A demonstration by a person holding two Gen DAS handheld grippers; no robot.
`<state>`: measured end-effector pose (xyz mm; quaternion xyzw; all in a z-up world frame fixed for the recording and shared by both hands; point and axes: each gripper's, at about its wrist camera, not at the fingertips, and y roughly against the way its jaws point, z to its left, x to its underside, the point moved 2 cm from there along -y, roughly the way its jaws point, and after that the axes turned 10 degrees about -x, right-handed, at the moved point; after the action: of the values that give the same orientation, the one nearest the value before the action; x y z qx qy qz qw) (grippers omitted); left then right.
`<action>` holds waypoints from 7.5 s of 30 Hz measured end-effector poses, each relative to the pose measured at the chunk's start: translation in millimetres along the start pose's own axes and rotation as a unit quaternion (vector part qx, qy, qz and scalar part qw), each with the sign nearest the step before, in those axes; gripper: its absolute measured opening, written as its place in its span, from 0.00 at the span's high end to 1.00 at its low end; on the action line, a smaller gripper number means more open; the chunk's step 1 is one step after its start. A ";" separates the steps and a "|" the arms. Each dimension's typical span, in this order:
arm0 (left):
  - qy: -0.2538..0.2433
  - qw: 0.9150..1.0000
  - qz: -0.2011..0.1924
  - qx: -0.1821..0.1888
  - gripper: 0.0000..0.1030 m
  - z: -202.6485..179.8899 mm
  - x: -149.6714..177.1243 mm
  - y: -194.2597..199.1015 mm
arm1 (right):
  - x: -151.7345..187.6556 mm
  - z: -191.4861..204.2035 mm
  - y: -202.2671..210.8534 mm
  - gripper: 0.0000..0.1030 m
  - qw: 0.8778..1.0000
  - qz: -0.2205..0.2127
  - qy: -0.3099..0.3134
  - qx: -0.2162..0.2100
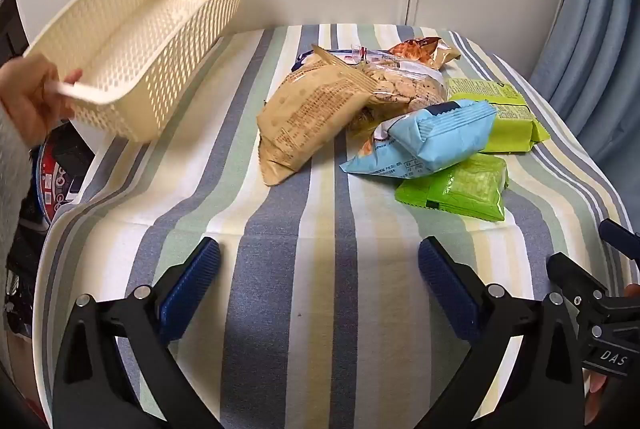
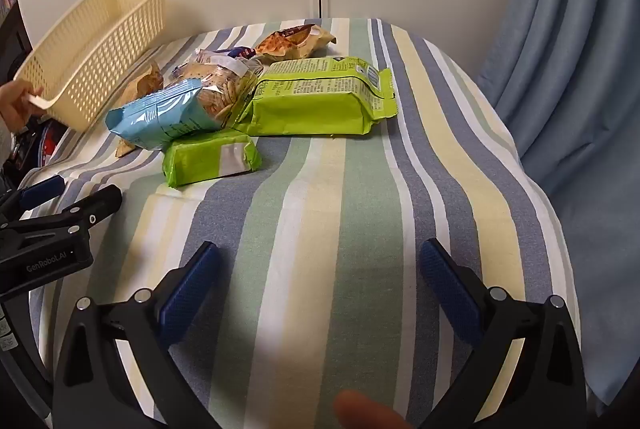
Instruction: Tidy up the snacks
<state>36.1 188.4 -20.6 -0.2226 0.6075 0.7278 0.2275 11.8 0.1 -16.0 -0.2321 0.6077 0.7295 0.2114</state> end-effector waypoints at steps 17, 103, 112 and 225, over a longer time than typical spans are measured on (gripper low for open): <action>0.000 1.000 0.000 0.001 0.02 0.2 0.2 0.1 | 0.0 -0.1 -0.1 0.05 1.000 0.000 -0.001 -0.001; 0.024 1.000 -0.003 0.011 0.02 47.8 -33.0 -14.2 | -13.4 11.1 12.4 0.05 0.998 -0.024 -0.022 -0.052; 0.008 1.000 0.008 0.010 0.02 43.8 -57.8 -40.1 | -14.4 15.7 11.8 0.05 0.998 -0.026 -0.016 -0.063; -0.002 0.991 -0.099 0.090 0.57 75.0 -126.1 -1.8 | -98.8 43.2 8.7 0.43 0.986 -0.081 -0.008 -0.149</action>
<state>134.1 255.0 65.9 -0.2593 0.6452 0.6440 0.3189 82.4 38.5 56.4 -0.3037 0.4699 0.7939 0.2379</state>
